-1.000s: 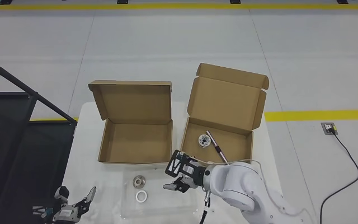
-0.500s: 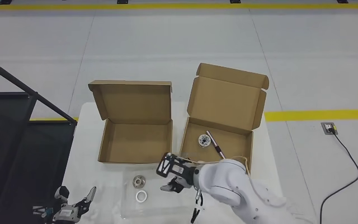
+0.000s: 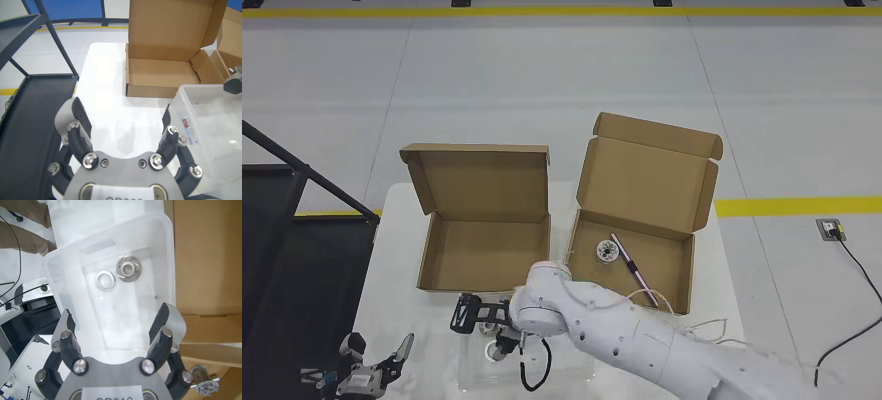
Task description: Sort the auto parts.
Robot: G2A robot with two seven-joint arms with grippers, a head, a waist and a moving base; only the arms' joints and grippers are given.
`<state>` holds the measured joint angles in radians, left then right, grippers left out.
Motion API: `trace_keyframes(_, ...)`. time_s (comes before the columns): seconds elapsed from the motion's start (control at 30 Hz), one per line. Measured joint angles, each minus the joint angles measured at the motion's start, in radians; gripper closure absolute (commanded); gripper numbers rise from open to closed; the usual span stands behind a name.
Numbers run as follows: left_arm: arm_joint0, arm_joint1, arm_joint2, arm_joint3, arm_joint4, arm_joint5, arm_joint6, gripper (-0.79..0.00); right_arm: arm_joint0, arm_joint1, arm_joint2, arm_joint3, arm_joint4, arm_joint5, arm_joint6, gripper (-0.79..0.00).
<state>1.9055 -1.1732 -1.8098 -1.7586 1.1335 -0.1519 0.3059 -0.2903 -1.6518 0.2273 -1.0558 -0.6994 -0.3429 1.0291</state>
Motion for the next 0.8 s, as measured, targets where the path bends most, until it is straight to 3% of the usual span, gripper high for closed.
trace_keyframes(0.23,0.000,0.000,0.000,0.000,0.000,0.000,0.000,-0.785,-0.001,-0.140,-0.058,0.220,-0.088,-0.035,-0.134,-0.785)
trace_keyframes(0.73,0.000,0.000,0.000,0.000,0.000,0.000,0.000,-0.785,-0.025,-0.147,-0.057,0.255,-0.131,-0.058,-0.159,-0.785)
trace_keyframes(0.8,0.000,0.000,0.000,0.000,0.000,0.000,0.000,-0.785,-0.031,-0.154,-0.057,0.275,-0.165,-0.072,-0.181,-0.665)
